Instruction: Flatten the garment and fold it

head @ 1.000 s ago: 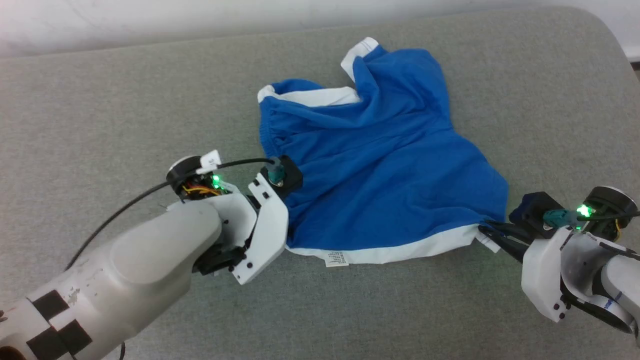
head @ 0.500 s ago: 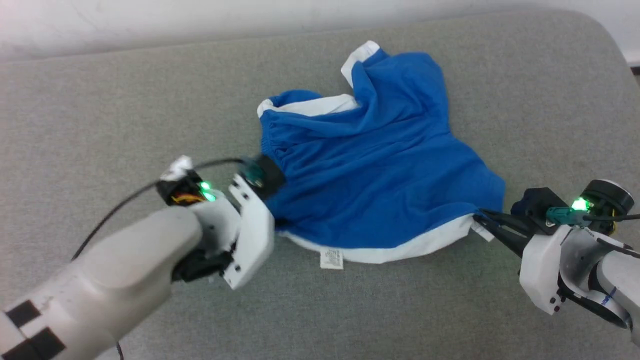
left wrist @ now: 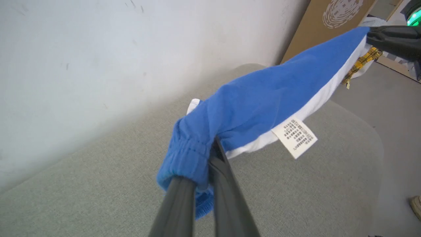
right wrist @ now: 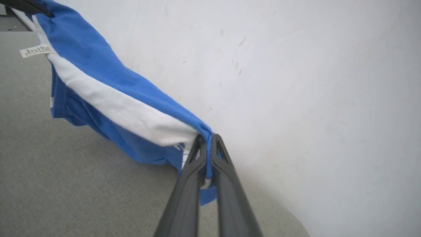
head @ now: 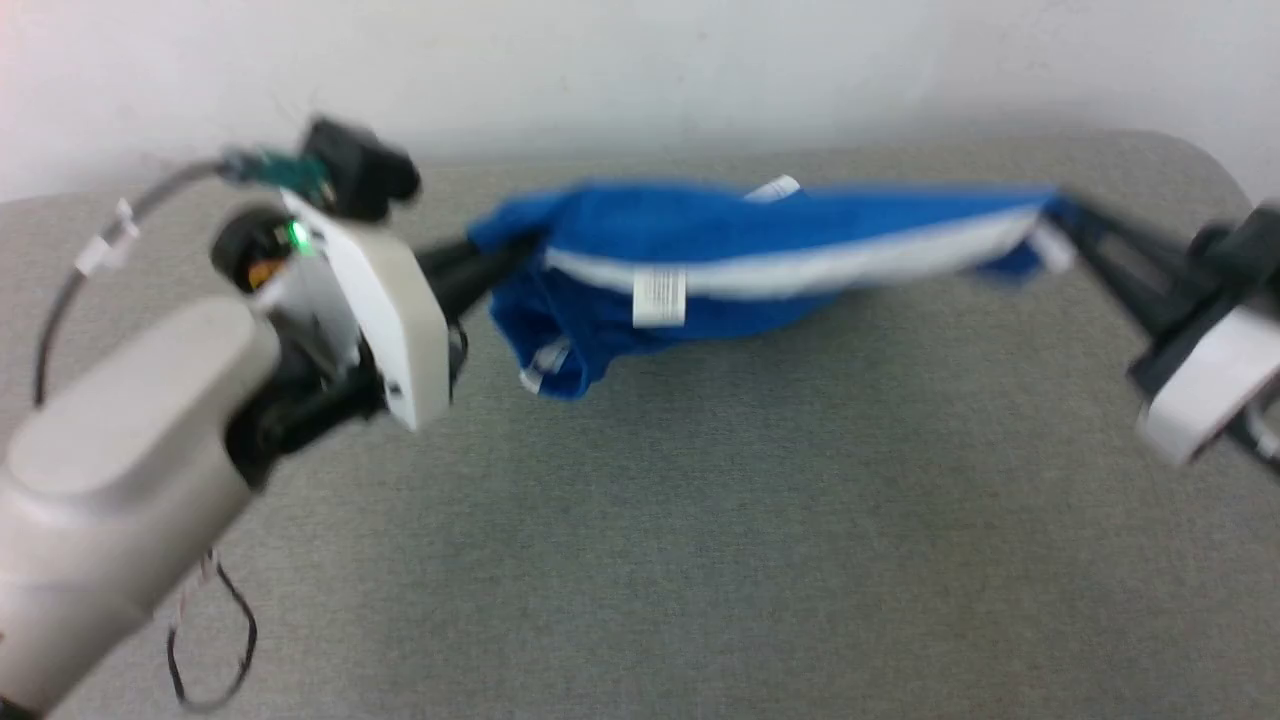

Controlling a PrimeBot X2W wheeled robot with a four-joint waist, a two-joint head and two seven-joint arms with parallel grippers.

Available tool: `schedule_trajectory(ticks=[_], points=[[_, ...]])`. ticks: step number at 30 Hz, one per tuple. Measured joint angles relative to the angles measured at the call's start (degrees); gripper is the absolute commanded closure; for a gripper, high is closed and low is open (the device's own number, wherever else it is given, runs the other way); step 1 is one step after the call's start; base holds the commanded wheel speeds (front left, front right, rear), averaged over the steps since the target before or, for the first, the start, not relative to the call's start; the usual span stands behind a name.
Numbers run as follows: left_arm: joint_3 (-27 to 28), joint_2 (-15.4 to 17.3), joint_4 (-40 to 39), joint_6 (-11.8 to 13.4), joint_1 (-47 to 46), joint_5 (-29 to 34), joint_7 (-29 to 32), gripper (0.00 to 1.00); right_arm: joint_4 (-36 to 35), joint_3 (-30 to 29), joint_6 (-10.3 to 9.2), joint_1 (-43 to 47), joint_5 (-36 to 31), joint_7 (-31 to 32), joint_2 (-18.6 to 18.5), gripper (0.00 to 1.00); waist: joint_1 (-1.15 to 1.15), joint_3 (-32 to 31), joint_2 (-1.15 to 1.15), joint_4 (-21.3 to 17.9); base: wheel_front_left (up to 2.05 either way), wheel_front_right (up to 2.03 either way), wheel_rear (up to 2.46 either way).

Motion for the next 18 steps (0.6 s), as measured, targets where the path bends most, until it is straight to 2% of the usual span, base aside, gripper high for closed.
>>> schedule_trajectory(ticks=[4, 7, 18], points=[[2.5, -0.6, 0.3, 1.1, -5.1, 0.6, -1.0, 1.0, -0.3, -4.5, 0.0, -5.3, -0.3, -0.3, 1.9, 1.0, -0.01, 0.2, -0.01, 1.1, 0.0, 0.0, 0.0], [4.3, -2.3, 2.1, 2.2, -9.5, 1.4, -1.7, 1.0, 0.8, -6.0, 0.0, -10.6, -0.4, -0.1, 4.1, 1.0, 0.01, 1.4, -0.01, 1.5, 0.0, 0.0, 0.0], [9.4, -9.5, 11.5, 4.1, -27.9, 6.6, -5.7, 1.0, 13.2, -5.4, 0.0, -36.3, -7.3, 0.4, 9.0, 1.0, 0.03, 10.6, -0.01, 1.8, 0.0, 0.0, 0.0]])
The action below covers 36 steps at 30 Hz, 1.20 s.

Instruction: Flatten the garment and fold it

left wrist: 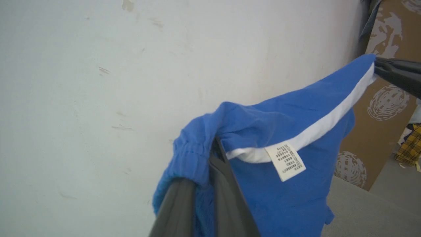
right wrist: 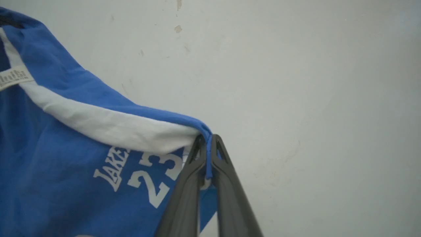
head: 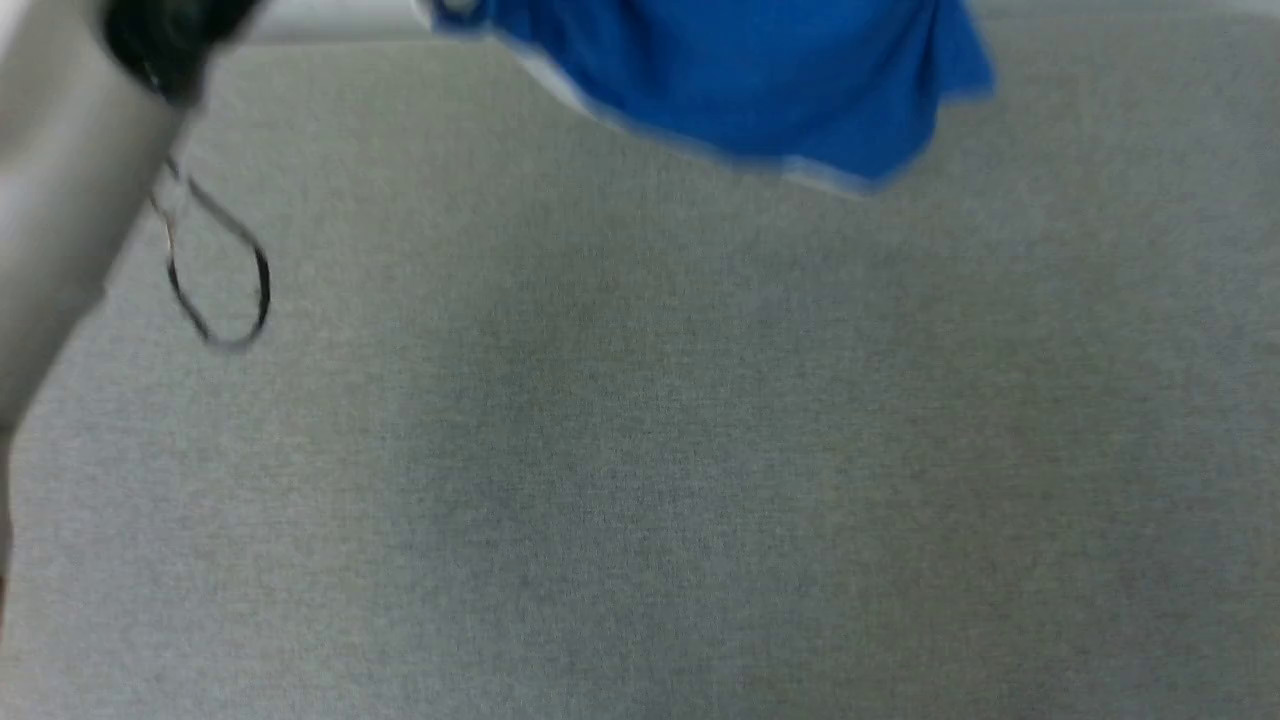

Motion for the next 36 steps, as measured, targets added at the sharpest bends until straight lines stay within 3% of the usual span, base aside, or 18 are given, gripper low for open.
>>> schedule_trajectory(ticks=[9, 16, 27, 36], points=[[5.1, -3.0, 7.3, 0.4, -9.9, 1.1, -7.2, 1.0, 8.6, -0.2, 0.01, -15.5, -3.9, -2.6, 2.6, 1.0, 0.0, 8.5, 0.0, 0.4, 0.0, 0.0, 0.0], [5.1, -4.1, 11.1, -1.3, -9.4, 1.0, -10.7, 1.0, 12.2, 2.6, 0.01, -17.6, -3.9, -4.6, 4.2, 1.0, 0.0, 12.9, 0.0, 0.7, 0.0, 0.0, 0.0], [0.1, -2.9, 10.5, -2.1, 12.4, 2.7, -18.4, 1.0, 12.9, 10.5, 0.0, 1.2, -3.0, -9.2, 3.4, 1.0, -0.02, 10.5, 0.0, 1.1, 0.0, 0.0, 0.0], [-2.1, -1.0, 5.0, 0.4, 35.5, 2.7, -19.9, 1.0, 6.3, 17.8, 0.01, 19.9, 0.5, -8.3, -0.5, 1.0, -0.03, 4.8, 0.0, 0.5, 0.0, 0.0, 0.0]])
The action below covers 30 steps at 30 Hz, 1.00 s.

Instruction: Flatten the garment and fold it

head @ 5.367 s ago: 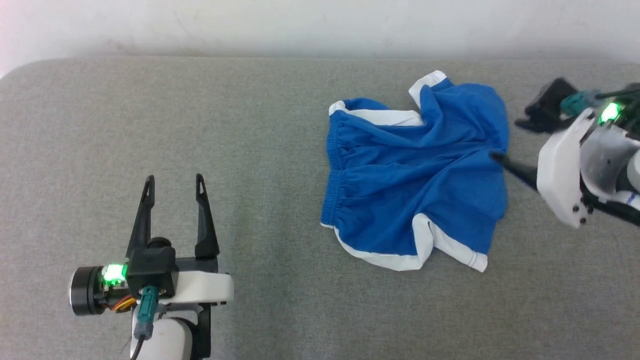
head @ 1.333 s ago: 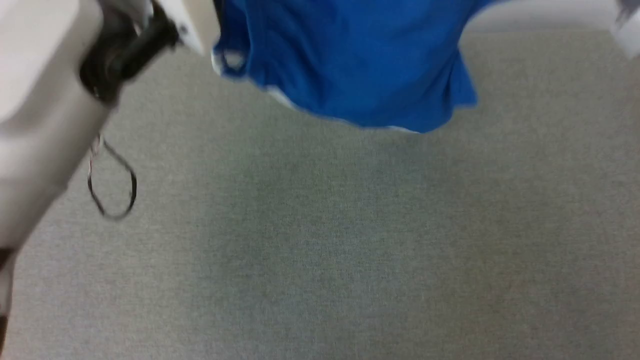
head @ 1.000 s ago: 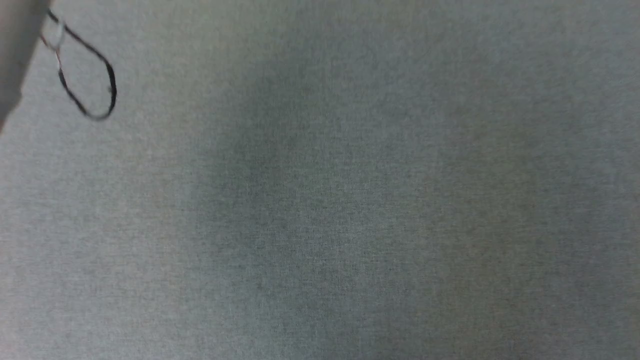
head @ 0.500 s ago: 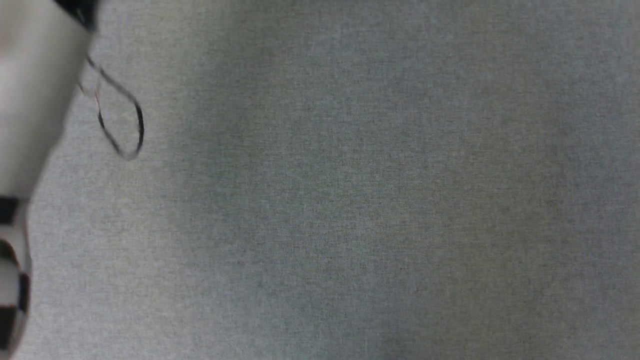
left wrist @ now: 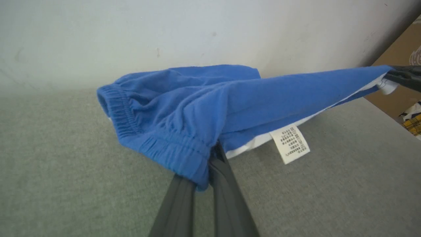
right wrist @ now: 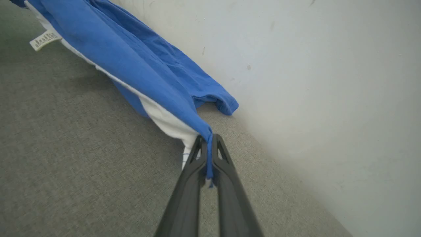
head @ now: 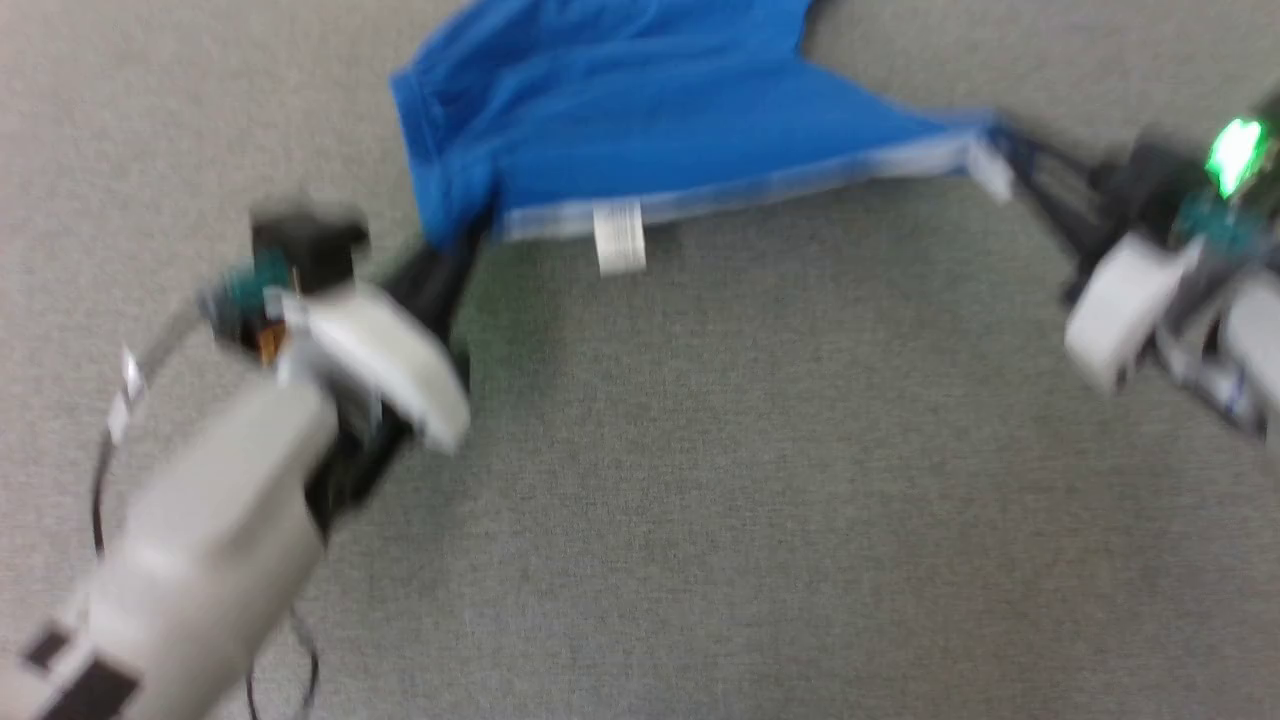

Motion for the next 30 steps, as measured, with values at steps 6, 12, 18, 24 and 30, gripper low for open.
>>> schedule_trajectory(ticks=[6, 12, 18, 24, 30], points=[[-0.9, 2.2, -3.6, 1.7, 12.1, -1.0, 0.0, 1.0, -4.3, 0.8, 0.01, 11.8, 1.8, 1.5, -3.3, 1.0, -0.01, -4.9, 0.0, -0.5, 0.0, 0.0, 0.0], [-1.7, 3.9, -6.9, 4.9, 20.0, -1.0, 0.0, 1.0, -9.9, 1.5, 0.01, 24.5, 2.7, 4.2, -4.9, 1.0, 0.0, -9.9, 0.0, -0.8, 0.0, 0.0, 0.0], [-2.1, 6.2, -11.3, 7.9, 28.9, -1.3, 0.0, 1.0, -14.4, -1.5, 0.01, 36.6, 3.3, 6.5, -5.0, 1.0, 0.0, -14.1, 0.0, -1.2, 0.0, 0.0, 0.0], [-2.5, 10.2, -17.7, 11.6, 36.3, -1.7, 0.0, 1.0, -18.5, -5.4, 0.02, 47.1, 2.7, 8.5, -4.7, 1.0, 0.0, -17.6, 0.01, -1.0, 0.0, 0.0, 0.0], [-3.3, 12.4, -23.0, 14.6, 39.9, -1.9, 0.9, 1.0, -22.5, -10.4, 0.01, 53.6, 1.4, 10.5, -3.8, 1.0, 0.0, -19.3, 0.01, 0.2, 0.0, 0.0, 0.0]])
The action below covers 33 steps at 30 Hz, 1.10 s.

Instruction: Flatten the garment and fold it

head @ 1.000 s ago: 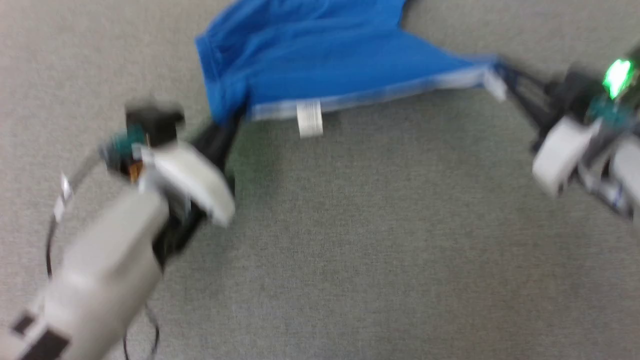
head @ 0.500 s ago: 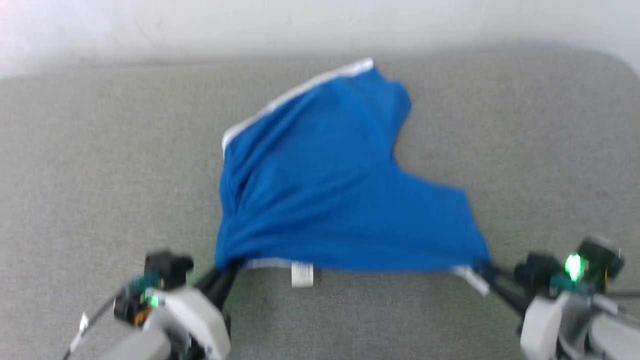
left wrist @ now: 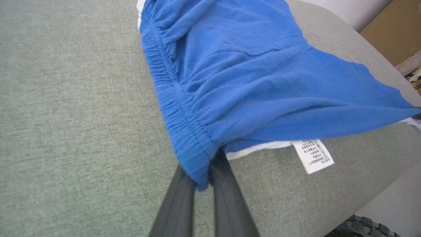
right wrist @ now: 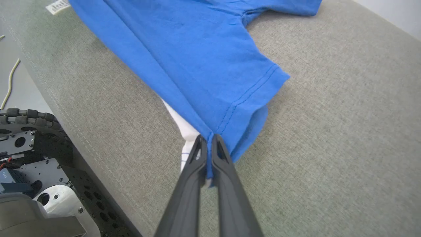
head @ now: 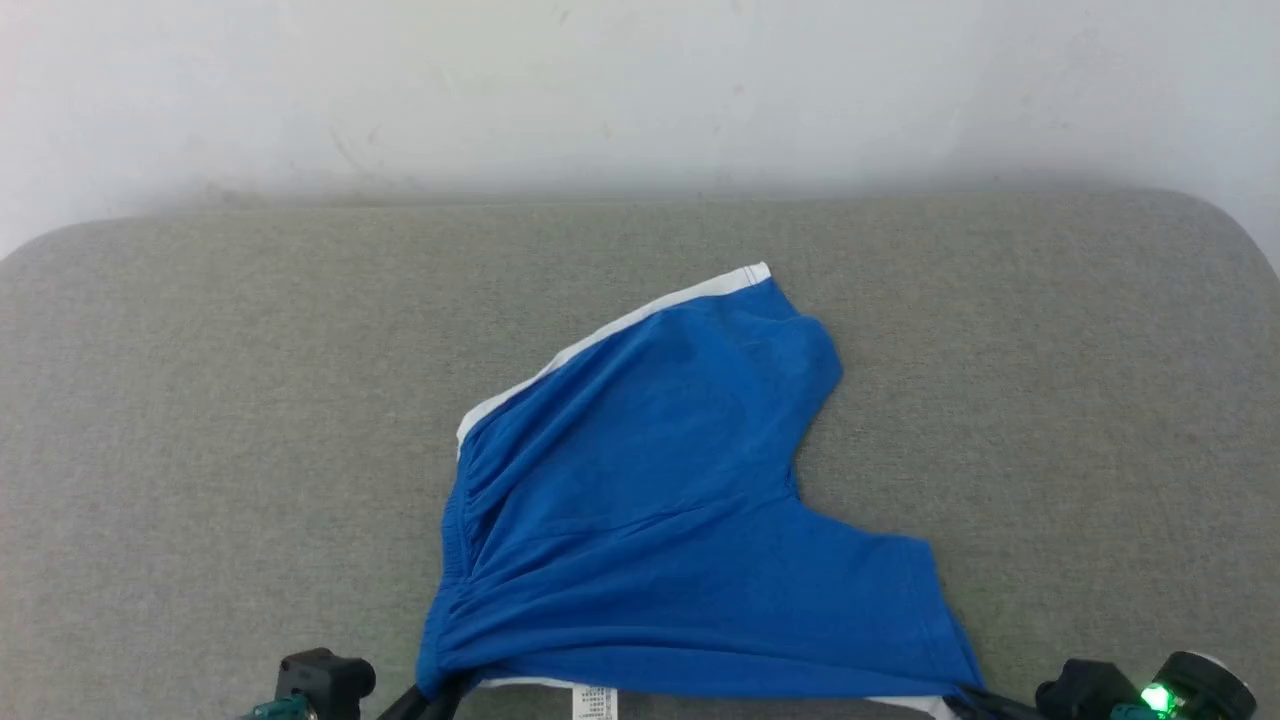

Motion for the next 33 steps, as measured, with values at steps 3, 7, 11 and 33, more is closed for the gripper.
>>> schedule_trajectory(ticks=[3, 7, 11, 33], points=[[-0.1, -0.2, -0.7, 0.3, 0.2, 0.0, 0.2, 1.0, -1.1, -2.8, 0.0, 0.6, -1.4, 0.5, 0.7, 1.0, 0.0, -0.1, 0.0, 0.7, 0.0, 0.0, 0.0], [-0.4, -0.8, -0.6, 0.2, -2.1, 1.5, 0.6, 1.0, -2.3, -6.3, 0.0, -0.2, -3.2, 1.1, 1.6, 1.0, 0.0, 0.2, 0.0, 1.7, 0.0, 0.0, 0.0], [-0.2, -2.2, 0.3, -0.4, -6.6, 3.4, 0.7, 1.0, -2.7, -9.2, -0.01, -4.7, -4.3, 1.8, 1.7, 1.0, 0.01, 1.4, 0.0, 2.3, 0.0, 0.0, 0.0], [5.8, -8.9, 8.6, -5.0, -23.5, 6.3, -0.4, 1.0, 20.3, 11.6, -0.01, -57.2, -1.1, 7.1, 5.4, 1.0, 0.02, 16.4, 0.0, 7.5, 0.0, 0.0, 0.0]])
